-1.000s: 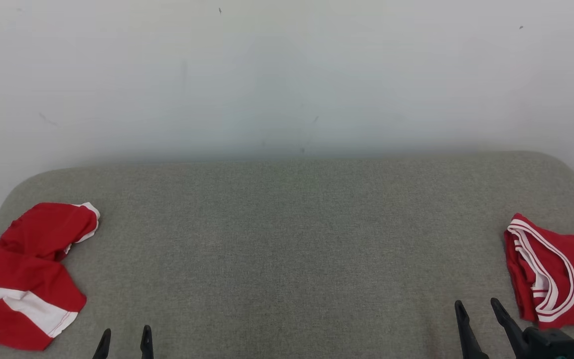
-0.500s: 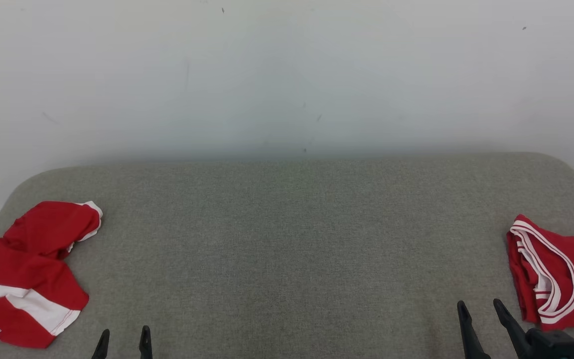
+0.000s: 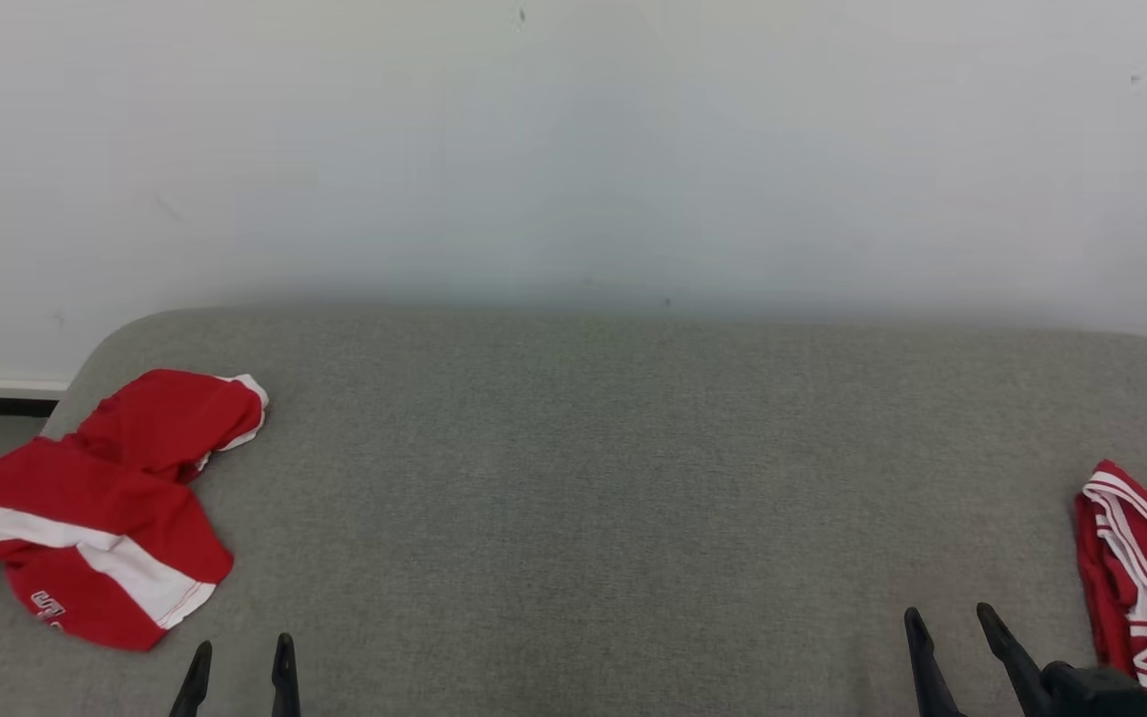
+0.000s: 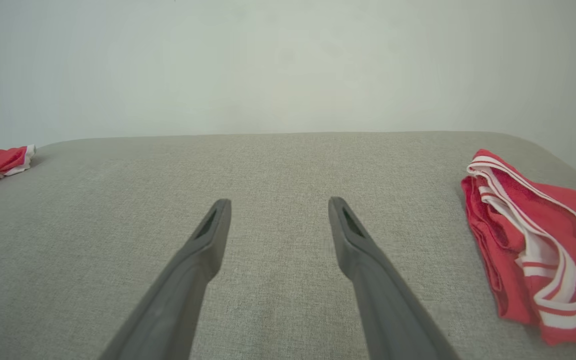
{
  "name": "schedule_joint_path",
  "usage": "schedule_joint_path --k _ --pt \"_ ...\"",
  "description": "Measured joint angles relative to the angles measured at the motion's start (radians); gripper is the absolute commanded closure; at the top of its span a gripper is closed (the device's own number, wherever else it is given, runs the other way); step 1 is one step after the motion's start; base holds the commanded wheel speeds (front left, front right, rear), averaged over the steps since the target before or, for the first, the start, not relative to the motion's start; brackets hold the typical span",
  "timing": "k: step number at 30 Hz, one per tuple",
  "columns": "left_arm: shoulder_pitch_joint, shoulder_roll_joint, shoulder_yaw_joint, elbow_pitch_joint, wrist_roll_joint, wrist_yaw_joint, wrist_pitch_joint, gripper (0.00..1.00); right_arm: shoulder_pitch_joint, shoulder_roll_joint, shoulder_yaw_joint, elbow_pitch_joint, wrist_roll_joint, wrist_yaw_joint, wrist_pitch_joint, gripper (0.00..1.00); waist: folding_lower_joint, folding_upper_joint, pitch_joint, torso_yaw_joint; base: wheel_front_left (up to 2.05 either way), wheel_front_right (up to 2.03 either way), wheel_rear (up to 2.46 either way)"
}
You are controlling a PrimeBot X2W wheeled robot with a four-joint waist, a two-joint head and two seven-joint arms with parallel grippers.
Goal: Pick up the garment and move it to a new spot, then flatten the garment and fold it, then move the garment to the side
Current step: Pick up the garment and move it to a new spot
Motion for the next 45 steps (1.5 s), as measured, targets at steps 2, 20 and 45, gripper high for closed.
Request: schedule_joint_path --k 2,20,45 --pt "0.0 0.0 0.003 -0.005 0.004 0.0 0.0 0.0 -0.001 0.0 0.003 0.001 0.002 0.0 0.0 0.0 0.0 0.0 0.001 0.021 0.0 0.0 0.0" --pt "0.019 0.008 0.073 -0.038 0.035 -0.002 0.0 0.0 -0.014 0.035 0.038 0.036 0.019 0.0 -0.026 0.0 0.0 0.0 0.008 0.285 0.0 0.0 0.0" --pt "0.099 0.001 0.174 -0.138 0.015 0.036 0.0 0.0 -0.158 0.015 0.165 0.143 0.062 0.0 -0.062 0.0 0.0 0.0 0.051 0.412 0.0 0.0 0.0"
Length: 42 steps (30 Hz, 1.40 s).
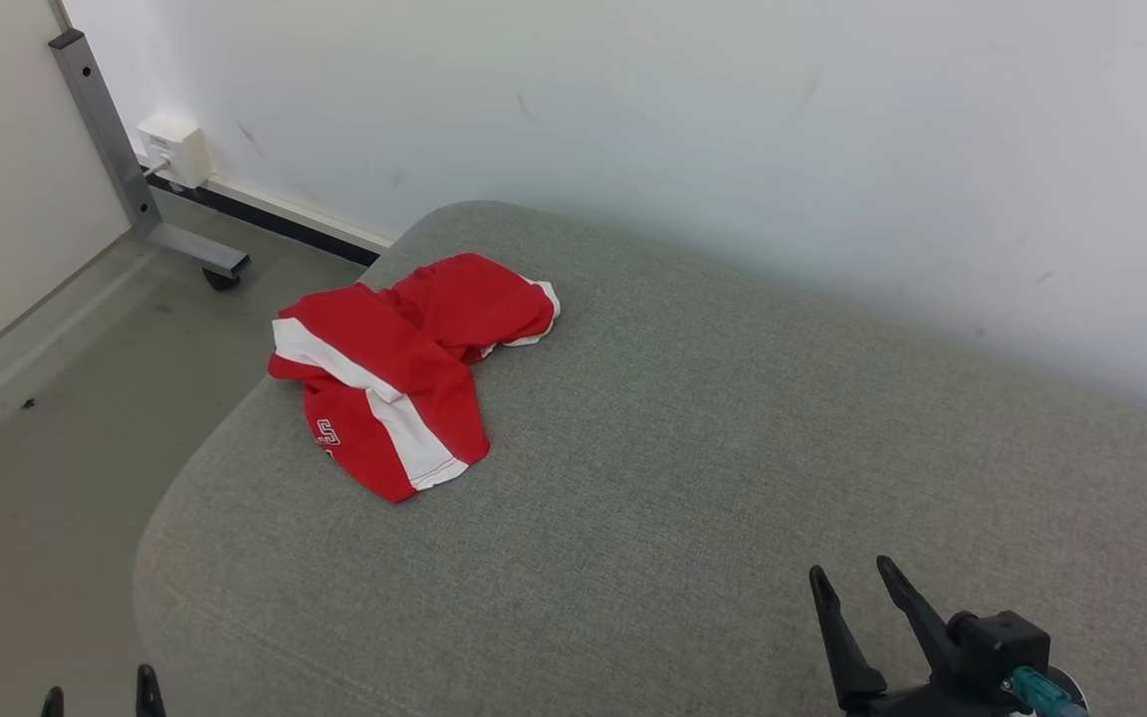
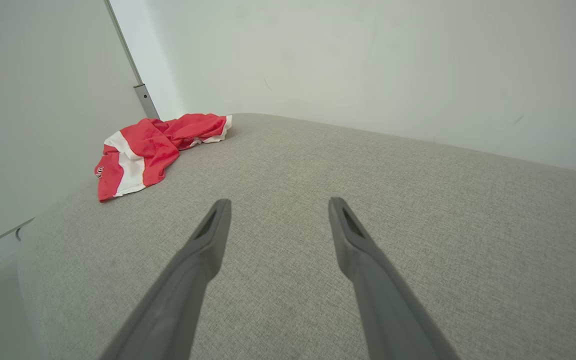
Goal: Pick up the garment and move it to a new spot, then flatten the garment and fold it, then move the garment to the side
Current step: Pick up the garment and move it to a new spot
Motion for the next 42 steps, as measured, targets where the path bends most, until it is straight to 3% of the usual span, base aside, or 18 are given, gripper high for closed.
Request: schedule_joint_path --k 12,16,23,27,32,37,42 --pt "-0.091 0.027 -0.008 0.082 -0.041 -0.012 0.013 0.0 0.017 0.0 -0.023 -0.009 0.003 0.0 -0.008 0.0 0.0 0.0 0.004 0.0 0.0 0.0 0.0" --pt "-0.215 0.033 0.025 0.098 -0.187 -0.028 0.092 0.0 -0.002 -0.01 -0.026 -0.054 -0.016 0.0 0.014 0.0 0.0 0.0001 0.027 -0.001 0.0 0.0 0.0" --pt "-0.444 0.124 0.072 0.147 -0.355 -0.035 0.277 0.0 -0.084 -0.041 -0.003 -0.143 -0.036 0.0 0.065 0.0 0.0001 0.0001 0.106 -0.031 0.0 0.0 0.0" --pt "-0.567 0.173 0.134 0.191 -0.457 -0.016 0.37 0.0 -0.117 -0.049 0.002 -0.183 -0.043 0.0 0.078 0.0 0.0002 0.0001 0.163 -0.076 0.0 0.0 0.0" --pt "-0.66 0.248 0.229 0.218 -0.624 0.027 0.585 0.0 -0.166 -0.052 0.012 -0.224 -0.052 0.0 0.082 0.0 0.0002 0.0001 0.238 -0.166 0.0 0.0 0.0" --pt "-0.713 0.365 0.304 0.229 -0.67 0.081 0.688 0.0 -0.195 -0.045 0.009 -0.251 -0.057 0.0 0.071 0.0 0.0003 0.0002 0.319 -0.265 0.0 0.0 0.0" --pt "-0.711 0.441 0.33 0.247 -0.687 0.114 0.792 0.0 -0.206 -0.024 0.007 -0.25 -0.057 0.0 0.05 0.0 0.0003 0.0002 0.389 -0.365 0.0 0.0 0.0"
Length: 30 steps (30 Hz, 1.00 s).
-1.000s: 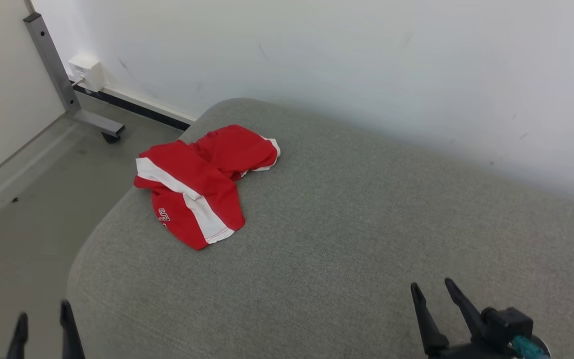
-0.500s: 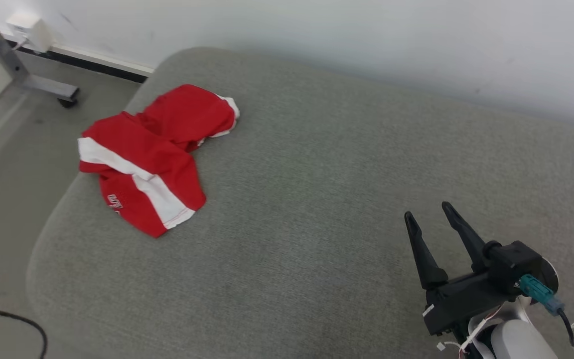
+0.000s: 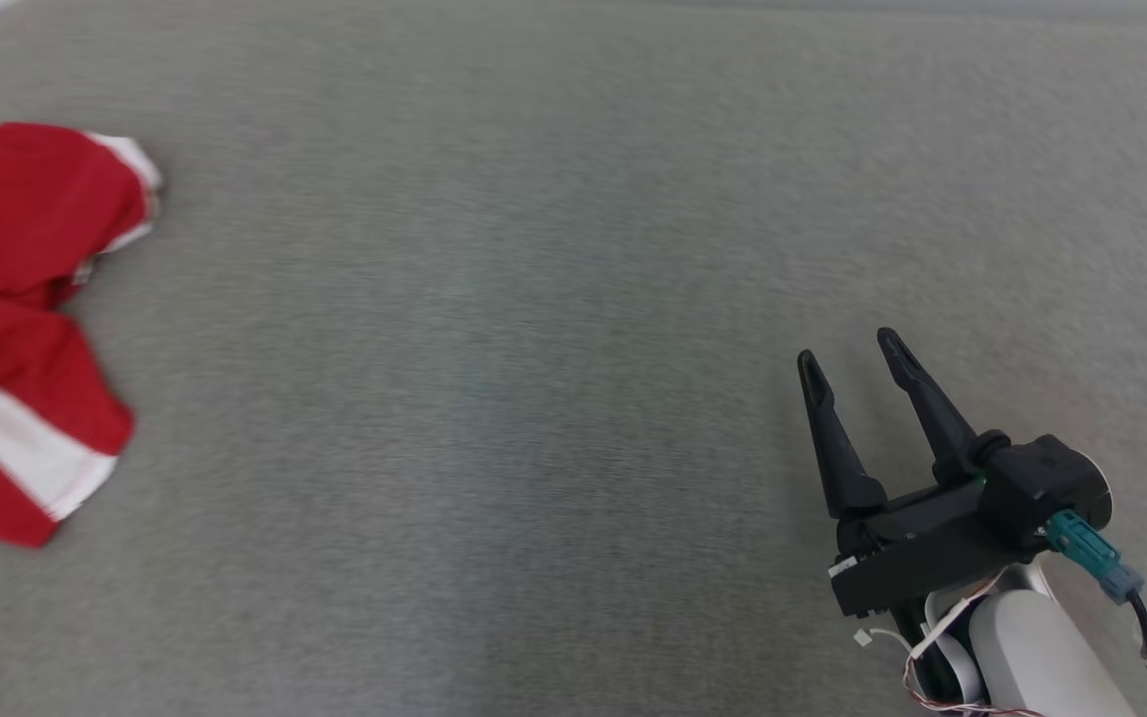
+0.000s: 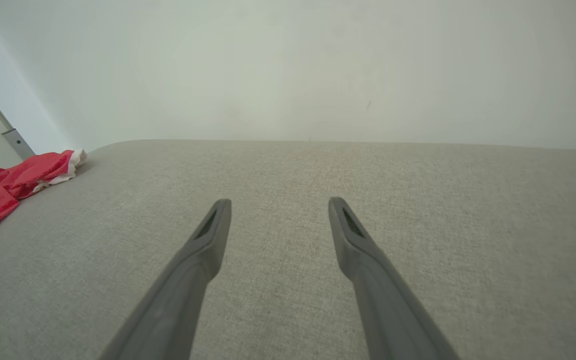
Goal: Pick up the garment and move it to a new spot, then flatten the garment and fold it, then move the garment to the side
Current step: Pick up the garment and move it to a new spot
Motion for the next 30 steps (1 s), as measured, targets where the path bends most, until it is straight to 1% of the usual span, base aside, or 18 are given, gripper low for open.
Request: schedule_joint_path --k 1,2,6,10,16,22,24,25,26,27,28,29,30 --pt "0.006 0.009 0.004 -0.001 -0.004 0.008 0.013 0.0 0.0 0.004 -0.001 0.002 0.0 0.0 -0.005 0.0 0.0 0.0 0.013 -0.02 0.0 0.0 0.0" --pt "0.014 0.019 0.015 0.0 -0.01 0.026 0.035 0.0 0.0 0.007 -0.003 0.007 0.0 0.0 -0.013 0.0 0.0 0.0001 0.036 -0.057 0.0 0.0 0.0" --pt "0.035 0.036 0.032 0.003 -0.007 0.059 0.053 0.0 -0.003 0.016 0.002 0.014 0.0 0.0 -0.023 0.0 0.0 0.0001 0.077 -0.123 0.0 0.0 0.0" --pt "0.046 0.039 0.052 0.014 -0.005 0.088 0.053 0.0 -0.014 0.024 0.009 0.016 0.0 0.0 -0.03 0.0 -0.0001 0.0001 0.11 -0.177 0.0 0.0 0.0" --pt "0.058 0.035 0.058 0.045 -0.007 0.117 0.08 0.0 -0.023 0.025 0.017 0.02 0.005 0.0 -0.035 0.0 -0.0002 0.0 0.15 -0.229 0.0 0.0 0.0" --pt "0.095 0.031 0.04 0.074 -0.014 0.153 0.163 0.0 -0.035 0.022 0.026 0.019 0.007 0.0 -0.033 0.0 -0.0002 0.0 0.164 -0.258 0.0 0.0 0.0" --pt "0.103 0.037 0.038 0.075 -0.014 0.163 0.183 0.16 -0.036 0.019 0.026 0.016 0.007 0.0 -0.03 0.0 -0.0003 -0.0001 0.16 -0.263 0.0 0.0 0.0" --pt "0.109 0.038 0.038 0.073 -0.014 0.167 0.186 0.31 -0.036 0.017 0.025 0.014 0.007 0.0 -0.03 0.0 -0.0003 -0.0001 0.158 -0.265 0.0 0.0 0.0" --pt "0.115 0.038 0.038 0.072 -0.014 0.168 0.188 0.53 -0.036 0.016 0.025 0.013 0.007 0.0 -0.029 0.0 -0.0003 -0.0001 0.155 -0.266 0.0 0.0 0.0" --pt "0.117 0.038 0.037 0.071 -0.014 0.169 0.191 0.59 -0.036 0.016 0.024 0.012 0.007 0.0 -0.026 0.0 -0.0003 -0.0001 0.151 -0.267 0.0 0.0 0.0" --pt "0.118 0.037 0.035 0.07 -0.014 0.167 0.191 0.81 -0.035 0.016 0.023 0.01 0.007 0.0 -0.024 0.0 -0.0003 -0.0001 0.148 -0.268 0.0 0.0 0.0" --pt "0.118 0.035 0.033 0.068 -0.014 0.165 0.19 1.0 -0.033 0.015 0.021 0.009 0.007 0.0 -0.022 0.0 -0.0004 -0.0001 0.144 -0.268 0.0 0.0 0.0" --pt "0.119 0.033 0.031 0.068 -0.014 0.16 0.185 1.0 -0.03 0.015 0.019 0.009 0.007 0.0 -0.022 0.0 -0.0003 -0.0001 0.14 -0.268 0.0 0.0 0.0"
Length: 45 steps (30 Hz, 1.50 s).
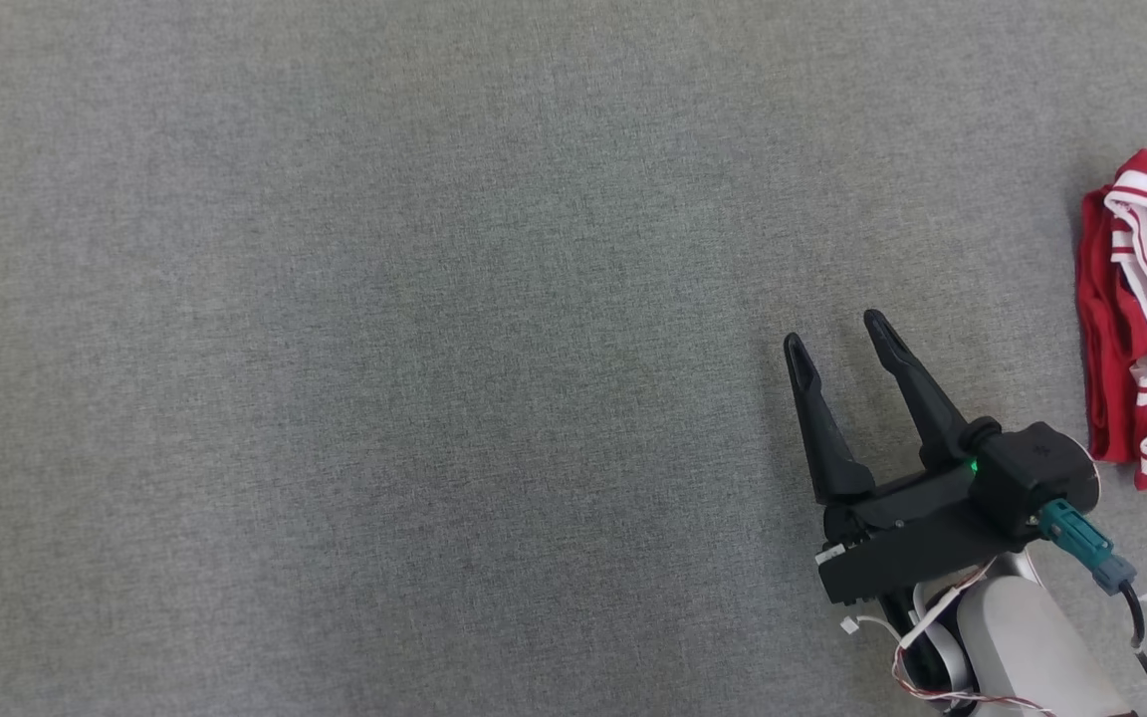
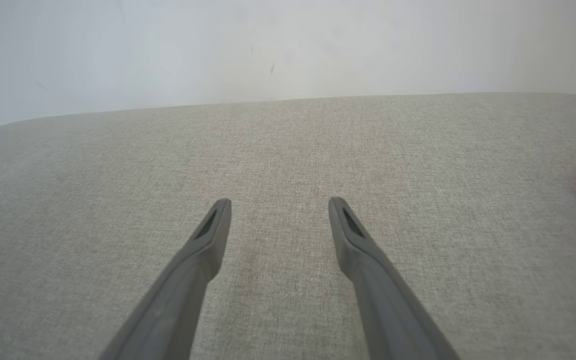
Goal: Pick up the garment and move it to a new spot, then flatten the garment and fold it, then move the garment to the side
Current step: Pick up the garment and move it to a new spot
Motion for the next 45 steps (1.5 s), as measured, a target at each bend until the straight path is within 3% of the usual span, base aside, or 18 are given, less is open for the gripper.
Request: schedule_joint_path --k 14,20,27,33,37,42,45 --pt "-0.023 -0.002 -0.027 -0.095 0.002 -0.075 -0.074 1.0 0.073 0.011 -0.009 0.063 0.024 0.0 -0.023 0.0 -0.0001 -0.0001 -0.136 0.036 0.0 0.0 0.0" --pt "-0.069 -0.026 -0.119 -0.224 0.002 -0.098 -0.047 1.0 0.142 0.011 -0.028 0.09 0.035 0.0 -0.025 0.0 -0.0002 -0.0002 -0.246 0.061 0.0 0.0 0.0" --pt "-0.11 -0.079 -0.242 -0.346 0.015 -0.094 -0.008 1.0 0.216 0.02 -0.042 0.096 0.048 0.0 -0.017 0.0 -0.0002 -0.0002 -0.365 0.079 0.0 0.0 0.0" --pt "-0.148 -0.177 -0.37 -0.455 0.018 -0.097 0.004 1.0 0.251 0.03 -0.053 0.065 0.052 0.0 -0.003 0.0 -0.0003 -0.0003 -0.463 0.074 0.0 0.0 0.0" --pt "-0.151 -0.273 -0.467 -0.512 0.017 -0.1 -0.011 1.0 0.265 0.038 -0.056 0.049 0.052 0.0 0.006 0.0 -0.0003 -0.0002 -0.492 0.044 0.0 0.0 0.0" --pt "-0.148 -0.387 -0.591 -0.521 0.014 -0.128 -0.044 1.0 0.277 0.043 -0.07 0.039 0.052 0.0 0.011 0.0 -0.0002 -0.0002 -0.5 -0.011 0.0 0.0 0.0" --pt "-0.117 -0.425 -0.67 -0.483 0.047 -0.153 -0.083 1.0 0.278 0.046 -0.072 0.027 0.051 0.0 0.019 0.0 0.0 -0.0002 -0.493 -0.047 0.0 0.0 0.0"
